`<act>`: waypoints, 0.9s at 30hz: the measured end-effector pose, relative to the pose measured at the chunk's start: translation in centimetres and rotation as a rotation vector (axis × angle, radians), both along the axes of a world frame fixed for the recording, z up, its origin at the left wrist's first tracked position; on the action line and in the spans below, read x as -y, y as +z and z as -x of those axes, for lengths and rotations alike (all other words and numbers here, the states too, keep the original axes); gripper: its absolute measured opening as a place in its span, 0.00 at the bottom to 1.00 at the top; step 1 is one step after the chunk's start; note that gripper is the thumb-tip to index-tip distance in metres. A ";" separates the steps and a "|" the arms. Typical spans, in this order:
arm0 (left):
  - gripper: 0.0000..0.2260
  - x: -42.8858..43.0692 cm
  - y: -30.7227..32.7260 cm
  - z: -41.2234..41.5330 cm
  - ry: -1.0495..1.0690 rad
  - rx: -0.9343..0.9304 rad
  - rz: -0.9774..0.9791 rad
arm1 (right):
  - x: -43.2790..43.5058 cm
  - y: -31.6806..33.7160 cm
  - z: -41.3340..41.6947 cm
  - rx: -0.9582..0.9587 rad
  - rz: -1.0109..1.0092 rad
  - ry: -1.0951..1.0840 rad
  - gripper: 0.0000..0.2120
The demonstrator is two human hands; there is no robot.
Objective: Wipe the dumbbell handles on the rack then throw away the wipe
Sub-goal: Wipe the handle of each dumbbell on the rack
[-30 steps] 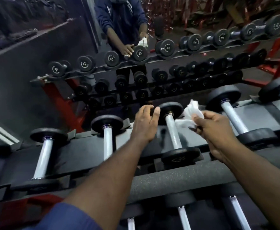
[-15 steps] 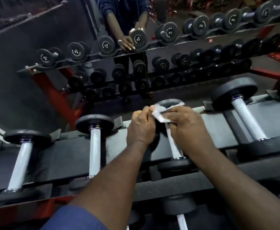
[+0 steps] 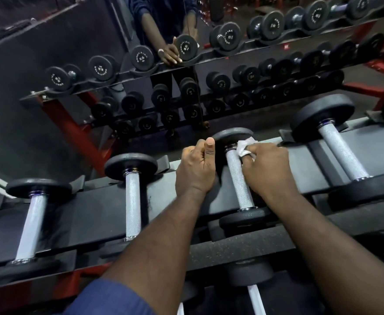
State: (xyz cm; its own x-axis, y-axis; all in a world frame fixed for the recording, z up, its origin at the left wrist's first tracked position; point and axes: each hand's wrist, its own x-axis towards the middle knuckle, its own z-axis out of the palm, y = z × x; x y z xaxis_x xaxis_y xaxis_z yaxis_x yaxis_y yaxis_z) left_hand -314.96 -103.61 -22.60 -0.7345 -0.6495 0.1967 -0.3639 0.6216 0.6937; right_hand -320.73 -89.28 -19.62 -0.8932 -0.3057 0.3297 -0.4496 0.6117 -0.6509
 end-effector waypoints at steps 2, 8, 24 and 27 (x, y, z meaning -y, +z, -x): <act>0.31 0.0 0.1 0.0 0.003 0.005 0.003 | -0.1 0.0 0.1 -0.020 0.010 0.024 0.08; 0.31 -0.2 0.2 -0.1 -0.004 -0.002 0.001 | -0.1 -0.2 -0.3 -0.046 0.084 0.060 0.07; 0.30 -0.2 -0.2 0.1 -0.007 -0.008 -0.004 | 0.0 -1.5 1.0 0.338 0.007 0.074 0.10; 0.29 -0.1 -0.3 0.1 -0.002 -0.013 0.007 | -0.4 -1.4 0.8 0.330 0.094 0.049 0.11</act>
